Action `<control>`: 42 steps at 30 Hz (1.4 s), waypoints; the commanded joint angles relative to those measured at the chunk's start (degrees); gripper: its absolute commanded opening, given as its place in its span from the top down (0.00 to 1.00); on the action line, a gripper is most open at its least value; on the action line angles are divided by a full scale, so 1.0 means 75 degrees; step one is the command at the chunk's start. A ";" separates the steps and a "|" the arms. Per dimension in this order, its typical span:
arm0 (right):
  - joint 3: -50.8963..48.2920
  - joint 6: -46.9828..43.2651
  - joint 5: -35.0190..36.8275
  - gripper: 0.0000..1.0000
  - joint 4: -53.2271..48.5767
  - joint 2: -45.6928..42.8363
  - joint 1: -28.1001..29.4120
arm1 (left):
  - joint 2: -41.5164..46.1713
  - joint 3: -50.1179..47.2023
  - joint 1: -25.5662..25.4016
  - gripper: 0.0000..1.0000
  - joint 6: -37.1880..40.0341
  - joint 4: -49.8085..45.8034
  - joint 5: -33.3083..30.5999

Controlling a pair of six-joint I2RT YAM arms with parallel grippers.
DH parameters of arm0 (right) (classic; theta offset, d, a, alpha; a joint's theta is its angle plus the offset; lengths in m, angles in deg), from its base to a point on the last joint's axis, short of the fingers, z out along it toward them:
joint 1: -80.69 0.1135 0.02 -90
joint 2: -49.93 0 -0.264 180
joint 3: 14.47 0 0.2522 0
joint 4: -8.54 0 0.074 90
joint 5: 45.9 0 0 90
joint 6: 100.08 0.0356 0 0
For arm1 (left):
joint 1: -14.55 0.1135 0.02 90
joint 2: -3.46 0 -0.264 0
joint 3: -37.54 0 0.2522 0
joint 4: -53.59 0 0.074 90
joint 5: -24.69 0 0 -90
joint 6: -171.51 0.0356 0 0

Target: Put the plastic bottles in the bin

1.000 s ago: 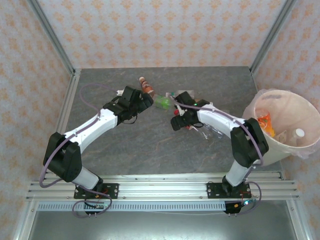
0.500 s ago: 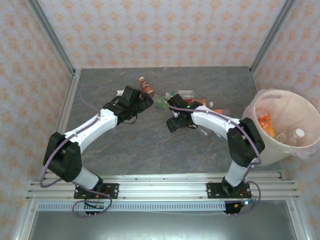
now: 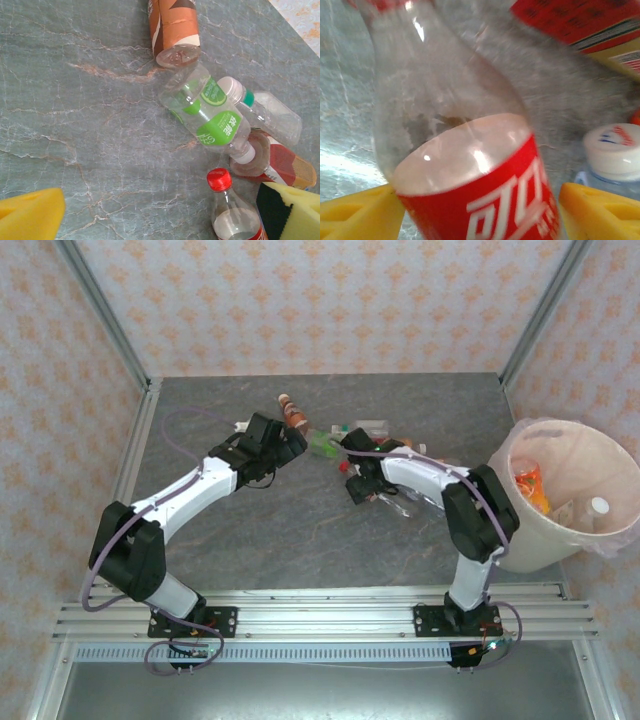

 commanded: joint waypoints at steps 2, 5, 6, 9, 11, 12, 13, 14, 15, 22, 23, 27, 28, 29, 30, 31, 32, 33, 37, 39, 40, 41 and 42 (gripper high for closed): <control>0.0345 -0.0052 -0.0301 0.22 -0.0312 0.0336 0.0294 | -0.0101 -0.0043 0.0039 0.00 -0.0058 -0.0157 -0.0026; 0.0367 0.0333 -0.0160 0.28 -0.0110 0.0559 0.0405 | -0.0140 -0.0046 0.0037 0.00 -0.0067 -0.0121 0.0021; 0.0361 0.0432 -0.0138 0.29 -0.0060 0.0587 0.0421 | -0.0140 -0.0058 0.0036 0.00 -0.0070 -0.0099 0.0043; -0.0023 0.0559 0.0196 0.36 0.0437 0.0282 0.0529 | -0.0099 -0.0104 0.0039 0.00 -0.0041 -0.0086 0.0068; -0.0366 0.0615 0.0288 0.42 0.0765 -0.0172 0.0529 | -0.0081 -0.0105 0.0045 0.00 0.0004 -0.0152 0.0023; -0.0541 0.0608 0.0332 0.44 0.0917 -0.0417 0.0529 | -0.0081 -0.0094 0.0037 0.00 0.0039 -0.0182 0.0002; -0.0701 0.0601 0.0395 0.46 0.1037 -0.0620 0.0529 | -0.0092 -0.0092 0.0036 0.00 0.0044 -0.0214 -0.0013; -0.0877 0.0602 0.0516 0.47 0.1137 -0.0855 0.0529 | -0.0093 -0.0093 0.0049 0.00 0.0054 -0.0215 -0.0014; -0.0998 0.0602 0.0636 0.49 0.1196 -0.1061 0.0529 | -0.0087 -0.0093 0.0044 0.00 0.0054 -0.0203 -0.0011; -0.1530 0.0440 0.0537 0.58 0.1572 -0.2300 0.0530 | -0.0140 -0.0160 0.0045 0.00 -0.0053 -0.0034 0.0068; -0.1578 0.0427 0.0534 0.59 0.1652 -0.2488 0.0529 | -0.0151 -0.0159 0.0039 0.00 -0.0061 -0.0033 0.0085; -0.1684 0.0400 0.0634 0.61 0.1957 -0.3045 0.0529 | -0.0129 -0.0163 0.0041 0.00 -0.0063 -0.0079 0.0089; -0.1697 0.0400 0.0658 0.62 0.2043 -0.3188 0.0529 | -0.0118 -0.0164 0.0046 0.00 -0.0053 -0.0091 0.0084; -0.1704 0.0412 0.0690 0.62 0.2100 -0.3311 0.0529 | -0.0104 -0.0158 0.0047 0.00 -0.0051 -0.0106 0.0069; -0.1703 0.0426 0.0708 0.62 0.2155 -0.3432 0.0529 | -0.0093 -0.0172 0.0039 0.00 -0.0061 -0.0119 0.0062; -0.1708 0.0444 0.0730 0.63 0.2230 -0.3558 0.0529 | -0.0081 -0.0174 0.0042 0.00 -0.0065 -0.0126 0.0057; -0.1735 0.0462 0.0761 0.64 0.2328 -0.3736 0.0529 | -0.0069 -0.0178 0.0036 0.00 -0.0080 -0.0132 0.0050; -0.1758 0.0473 0.0786 0.64 0.2410 -0.3818 0.0529 | -0.0069 -0.0180 0.0043 0.00 -0.0079 -0.0128 0.0056; -0.2018 0.0378 0.1166 0.67 0.2846 -0.4417 0.0530 | -0.0104 -0.0187 0.0044 0.00 -0.0141 -0.0081 0.0098; -0.2000 0.0344 0.1294 0.68 0.2867 -0.4674 0.0530 | -0.0126 -0.0170 0.0043 0.00 -0.0165 -0.0046 0.0136; -0.1965 0.0305 0.1309 0.68 0.2874 -0.4808 0.0529 | -0.0148 -0.0166 0.0038 0.00 -0.0157 -0.0045 0.0140; -0.1919 0.0269 0.1309 0.69 0.2879 -0.4922 0.0529 | -0.0162 -0.0155 0.0039 0.00 -0.0160 -0.0045 0.0159; -0.1886 0.0251 0.1321 0.69 0.2874 -0.5041 0.0518 | -0.0175 -0.0142 0.0039 0.00 -0.0157 -0.0045 0.0147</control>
